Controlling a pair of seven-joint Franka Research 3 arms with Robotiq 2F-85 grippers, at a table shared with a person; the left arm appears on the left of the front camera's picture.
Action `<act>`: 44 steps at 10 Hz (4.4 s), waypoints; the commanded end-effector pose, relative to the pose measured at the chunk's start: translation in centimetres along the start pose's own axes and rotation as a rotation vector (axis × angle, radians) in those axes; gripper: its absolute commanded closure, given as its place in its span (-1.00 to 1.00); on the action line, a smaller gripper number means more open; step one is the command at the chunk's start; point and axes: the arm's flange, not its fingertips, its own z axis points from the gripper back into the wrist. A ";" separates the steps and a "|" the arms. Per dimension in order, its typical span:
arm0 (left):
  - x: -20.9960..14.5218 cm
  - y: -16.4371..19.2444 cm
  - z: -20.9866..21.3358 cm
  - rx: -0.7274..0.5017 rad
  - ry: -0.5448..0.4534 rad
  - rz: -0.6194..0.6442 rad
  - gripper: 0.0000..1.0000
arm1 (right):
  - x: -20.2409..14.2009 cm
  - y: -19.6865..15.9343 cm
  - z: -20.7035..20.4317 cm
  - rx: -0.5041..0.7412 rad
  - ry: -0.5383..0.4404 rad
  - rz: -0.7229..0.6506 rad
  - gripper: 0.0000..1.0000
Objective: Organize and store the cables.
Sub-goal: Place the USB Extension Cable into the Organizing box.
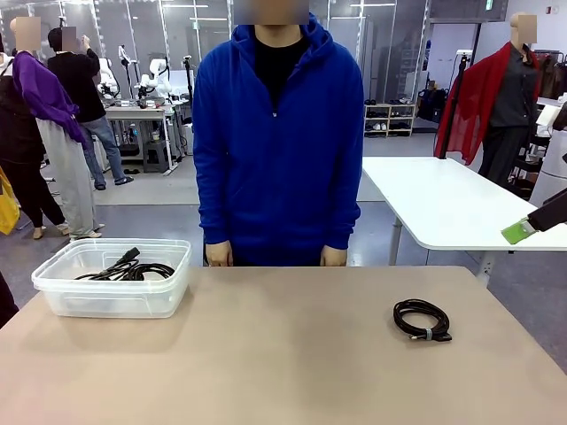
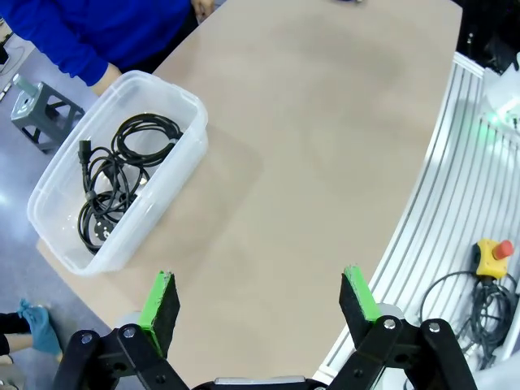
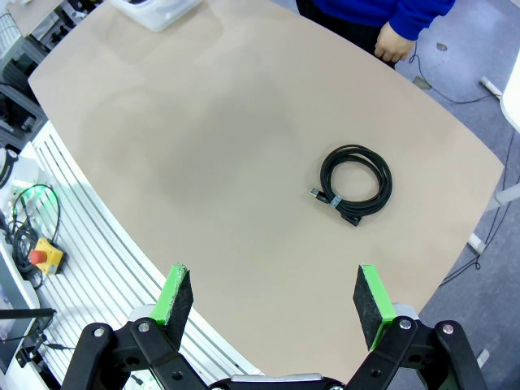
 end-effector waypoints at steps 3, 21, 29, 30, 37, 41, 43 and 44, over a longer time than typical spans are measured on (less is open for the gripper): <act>0.3 -0.2 0.1 0.004 -0.002 0.002 -1.00 | 0.1 0.0 0.2 0.003 0.001 -0.014 -1.00; 0.3 -0.2 0.1 0.004 -0.002 0.002 -1.00 | 10.2 -7.4 -10.8 -0.067 0.122 0.035 -1.00; 0.3 -0.2 0.1 0.004 -0.002 0.002 -1.00 | 10.2 -8.7 -14.1 -0.089 0.193 0.019 -1.00; 0.3 -0.2 0.1 0.004 -0.002 0.002 -1.00 | 10.1 -8.6 -14.3 -0.093 0.206 0.026 -1.00; 0.3 -0.2 0.1 0.004 -0.002 0.002 -1.00 | 7.4 -7.1 -18.0 -0.028 0.332 0.188 -1.00; 0.3 -0.2 0.1 0.004 -0.002 0.002 -1.00 | 6.5 -6.5 -19.3 -0.018 0.386 0.236 -1.00; 0.3 -0.2 0.1 0.004 -0.002 0.002 -1.00 | 6.4 -6.3 -19.6 -0.012 0.391 0.247 -1.00; 0.3 -0.2 0.1 0.004 -0.002 0.002 -1.00 | 6.4 -6.2 -19.8 -0.009 0.398 0.254 -1.00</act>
